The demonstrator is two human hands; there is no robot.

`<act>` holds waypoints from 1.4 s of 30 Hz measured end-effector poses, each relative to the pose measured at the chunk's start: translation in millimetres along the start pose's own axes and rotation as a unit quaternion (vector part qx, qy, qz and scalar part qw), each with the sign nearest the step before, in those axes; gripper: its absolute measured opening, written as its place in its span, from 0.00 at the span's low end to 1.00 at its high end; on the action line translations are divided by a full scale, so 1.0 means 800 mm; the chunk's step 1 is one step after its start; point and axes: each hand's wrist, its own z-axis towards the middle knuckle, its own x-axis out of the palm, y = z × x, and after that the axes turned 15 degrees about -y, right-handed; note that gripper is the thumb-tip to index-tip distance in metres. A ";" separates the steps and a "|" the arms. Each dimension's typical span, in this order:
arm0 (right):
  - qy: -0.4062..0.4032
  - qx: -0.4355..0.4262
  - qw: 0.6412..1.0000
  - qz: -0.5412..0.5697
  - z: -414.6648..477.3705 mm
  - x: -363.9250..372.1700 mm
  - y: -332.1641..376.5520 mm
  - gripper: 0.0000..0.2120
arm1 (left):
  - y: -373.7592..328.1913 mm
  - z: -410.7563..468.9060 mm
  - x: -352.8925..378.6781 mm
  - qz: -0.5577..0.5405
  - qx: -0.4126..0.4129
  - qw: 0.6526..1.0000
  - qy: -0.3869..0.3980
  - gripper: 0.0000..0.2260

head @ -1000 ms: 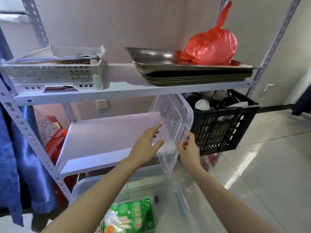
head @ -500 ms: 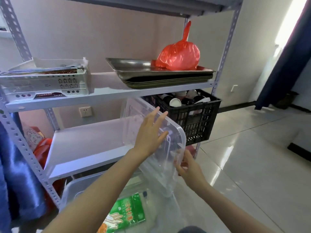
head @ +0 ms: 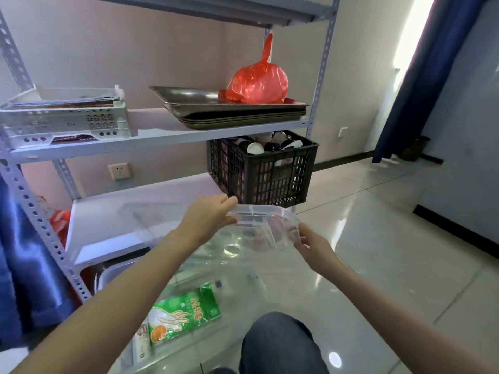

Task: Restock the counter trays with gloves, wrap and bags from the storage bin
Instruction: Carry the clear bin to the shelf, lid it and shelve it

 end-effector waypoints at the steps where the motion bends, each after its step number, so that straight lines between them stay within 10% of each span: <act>1: -0.010 -0.002 1.000 0.002 0.001 0.001 0.004 0.07 | -0.001 -0.015 -0.004 0.003 -0.015 1.000 -0.005 0.15; 12: 0.050 0.329 0.910 0.247 0.005 0.058 0.071 0.23 | -0.039 -0.144 -0.007 0.104 -0.026 0.993 -0.053 0.15; 26: 0.105 0.254 0.952 0.138 0.001 0.139 0.022 0.10 | 0.001 -0.266 -0.001 0.065 -0.129 0.983 0.111 0.21; 42: 0.152 0.249 0.955 0.045 -0.009 0.216 -0.129 0.31 | 0.017 -0.439 0.008 0.117 -0.523 0.776 0.332 0.55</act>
